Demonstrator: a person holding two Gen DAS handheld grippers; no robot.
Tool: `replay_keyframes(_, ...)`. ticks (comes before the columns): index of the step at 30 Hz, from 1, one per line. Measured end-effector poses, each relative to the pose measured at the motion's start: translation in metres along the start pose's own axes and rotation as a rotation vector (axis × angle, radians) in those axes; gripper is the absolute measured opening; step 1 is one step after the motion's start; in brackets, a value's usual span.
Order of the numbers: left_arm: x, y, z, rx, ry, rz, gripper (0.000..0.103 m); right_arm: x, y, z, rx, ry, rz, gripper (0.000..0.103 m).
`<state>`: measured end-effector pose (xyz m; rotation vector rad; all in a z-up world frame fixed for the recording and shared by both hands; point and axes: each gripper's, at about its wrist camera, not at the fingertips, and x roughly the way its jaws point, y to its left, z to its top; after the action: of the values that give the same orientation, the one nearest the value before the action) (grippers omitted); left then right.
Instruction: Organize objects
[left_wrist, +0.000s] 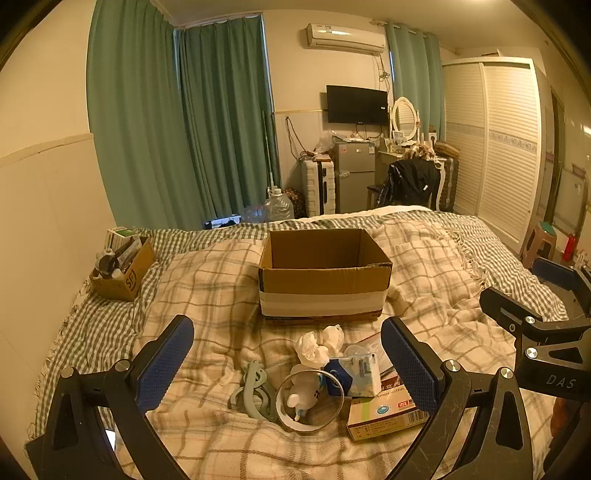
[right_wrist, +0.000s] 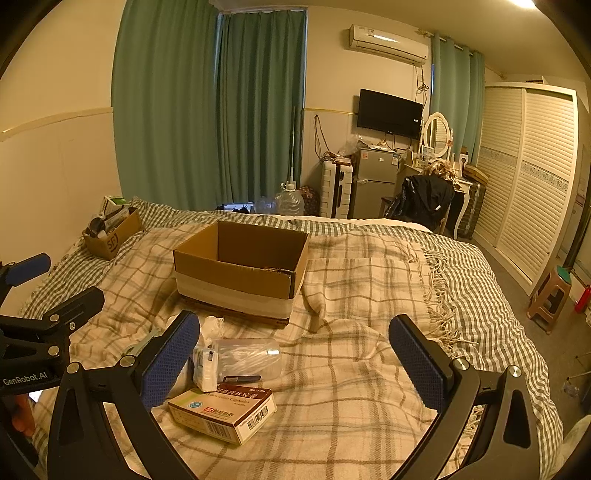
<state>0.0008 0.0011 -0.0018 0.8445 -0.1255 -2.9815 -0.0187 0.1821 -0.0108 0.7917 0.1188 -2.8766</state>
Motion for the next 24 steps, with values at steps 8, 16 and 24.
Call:
replay_keyframes(8, 0.0030, 0.0010, -0.0039, -0.014, 0.026, 0.004, 0.103, 0.0025, 0.0007, -0.0001, 0.002, 0.009, -0.003, 0.103)
replay_keyframes(16, 0.0032, 0.0010, -0.0047, -0.014, 0.029, 0.003, 0.103, 0.0023, 0.0007, -0.0005, 0.003, 0.012, -0.002, 0.103)
replay_keyframes(24, 0.0015, 0.0002, -0.0087, -0.019, 0.037, 0.002, 0.103, -0.0004, -0.0008, -0.0034, 0.005, 0.010, 0.005, 0.103)
